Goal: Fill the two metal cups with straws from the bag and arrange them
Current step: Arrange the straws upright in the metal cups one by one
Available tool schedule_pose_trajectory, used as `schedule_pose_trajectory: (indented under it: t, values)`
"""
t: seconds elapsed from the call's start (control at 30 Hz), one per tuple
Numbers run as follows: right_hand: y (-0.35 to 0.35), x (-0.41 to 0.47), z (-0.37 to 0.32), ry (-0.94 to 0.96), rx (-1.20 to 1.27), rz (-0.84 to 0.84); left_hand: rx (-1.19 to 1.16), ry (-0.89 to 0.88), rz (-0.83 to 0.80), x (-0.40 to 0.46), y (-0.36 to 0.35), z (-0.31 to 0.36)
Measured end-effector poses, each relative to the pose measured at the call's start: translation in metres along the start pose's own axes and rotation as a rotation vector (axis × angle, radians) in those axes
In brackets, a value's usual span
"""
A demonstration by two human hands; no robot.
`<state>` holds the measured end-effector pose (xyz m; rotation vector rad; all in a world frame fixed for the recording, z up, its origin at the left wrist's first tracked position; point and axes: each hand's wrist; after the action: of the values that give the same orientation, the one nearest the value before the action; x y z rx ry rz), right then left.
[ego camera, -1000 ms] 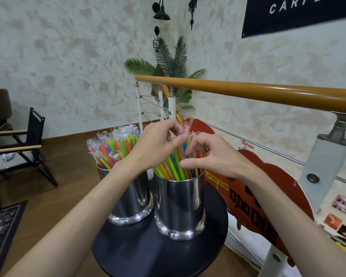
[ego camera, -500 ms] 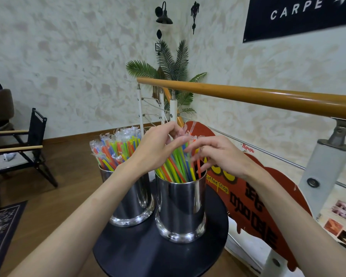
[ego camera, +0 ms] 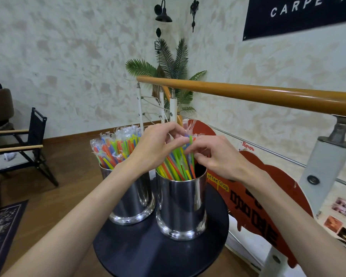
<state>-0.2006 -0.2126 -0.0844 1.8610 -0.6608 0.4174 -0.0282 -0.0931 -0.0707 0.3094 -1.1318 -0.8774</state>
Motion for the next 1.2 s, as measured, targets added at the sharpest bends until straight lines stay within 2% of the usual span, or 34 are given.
schedule_pose_trajectory:
  t: [0.37, 0.73, 0.87, 1.07, 1.2]
  values:
    - [-0.002, -0.003, -0.006, -0.003, 0.011, 0.014, 0.127, -0.003, -0.076, -0.006, 0.009, 0.001]
    - [0.002, -0.001, -0.002, -0.017, 0.131, 0.129, 0.165, 0.061, -0.15, -0.007, 0.007, -0.003]
    - [0.005, -0.001, -0.003, 0.029, 0.057, 0.158, 0.158, 0.056, -0.14, -0.007, 0.005, -0.002]
    - [0.0, 0.001, -0.002, 0.229, -0.338, 0.178, -0.042, 0.107, -0.078, -0.006, 0.008, 0.0]
    - [-0.009, 0.002, -0.004, 0.3, -0.426, 0.202, -0.05, 0.095, -0.062, -0.009, 0.009, 0.002]
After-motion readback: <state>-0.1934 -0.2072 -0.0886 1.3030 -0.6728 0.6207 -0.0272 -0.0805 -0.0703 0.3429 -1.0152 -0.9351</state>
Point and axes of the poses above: each hand's wrist, its own x-axis towards the middle knuckle, its own y-axis out of the back of the hand, z = x × y, and after that the axes turned 2 degrees about x, right-handed
